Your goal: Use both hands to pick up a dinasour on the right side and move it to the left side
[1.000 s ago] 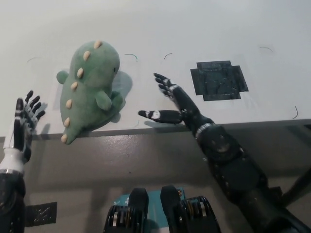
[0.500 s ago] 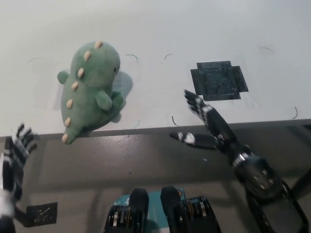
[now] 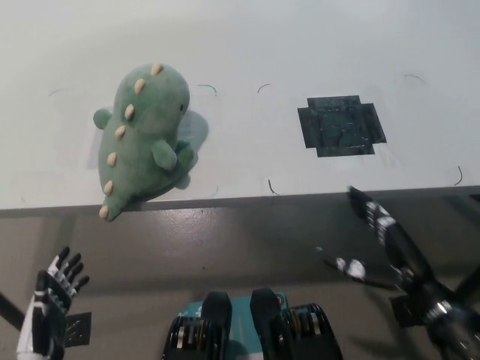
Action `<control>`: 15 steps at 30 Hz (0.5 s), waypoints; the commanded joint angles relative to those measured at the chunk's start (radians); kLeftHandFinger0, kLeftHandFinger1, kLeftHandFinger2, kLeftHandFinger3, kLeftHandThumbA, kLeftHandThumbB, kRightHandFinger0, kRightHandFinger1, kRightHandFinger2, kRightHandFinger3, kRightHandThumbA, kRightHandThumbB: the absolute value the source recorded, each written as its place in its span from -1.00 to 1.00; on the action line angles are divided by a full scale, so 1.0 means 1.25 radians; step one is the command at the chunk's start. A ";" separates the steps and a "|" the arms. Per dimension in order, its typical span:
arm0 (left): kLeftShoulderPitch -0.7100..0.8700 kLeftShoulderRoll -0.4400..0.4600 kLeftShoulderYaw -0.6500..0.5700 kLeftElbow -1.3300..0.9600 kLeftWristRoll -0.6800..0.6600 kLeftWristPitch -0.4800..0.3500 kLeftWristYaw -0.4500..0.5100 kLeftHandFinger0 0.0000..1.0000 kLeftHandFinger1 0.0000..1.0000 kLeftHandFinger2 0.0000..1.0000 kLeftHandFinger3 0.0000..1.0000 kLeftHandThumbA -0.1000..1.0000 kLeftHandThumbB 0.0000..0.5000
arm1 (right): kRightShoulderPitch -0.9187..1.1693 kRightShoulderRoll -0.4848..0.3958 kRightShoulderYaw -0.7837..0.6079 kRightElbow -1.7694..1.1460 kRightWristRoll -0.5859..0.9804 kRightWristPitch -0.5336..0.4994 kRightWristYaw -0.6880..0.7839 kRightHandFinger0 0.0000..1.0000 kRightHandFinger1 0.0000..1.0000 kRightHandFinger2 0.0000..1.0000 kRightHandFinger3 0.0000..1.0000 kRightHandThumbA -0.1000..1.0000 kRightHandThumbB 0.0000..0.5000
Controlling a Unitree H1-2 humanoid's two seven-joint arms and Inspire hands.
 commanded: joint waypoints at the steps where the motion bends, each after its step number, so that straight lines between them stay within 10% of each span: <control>1: 0.021 -0.007 -0.008 -0.046 -0.003 -0.052 -0.017 1.00 1.00 1.00 1.00 1.00 -0.39 | 0.009 -0.018 -0.019 -0.042 0.030 -0.096 0.026 1.00 1.00 1.00 1.00 1.00 -0.38; 12: 0.089 -0.056 -0.042 -0.106 0.035 -0.048 0.002 1.00 1.00 1.00 1.00 1.00 -0.19 | 0.119 -0.030 -0.030 -0.120 0.028 -0.138 0.028 1.00 1.00 1.00 1.00 1.00 -0.75; 15: 0.106 -0.077 -0.052 -0.095 0.039 -0.098 -0.003 1.00 1.00 1.00 1.00 1.00 -0.43 | 0.162 -0.031 -0.032 -0.132 0.037 -0.151 0.031 1.00 1.00 1.00 1.00 1.00 -0.79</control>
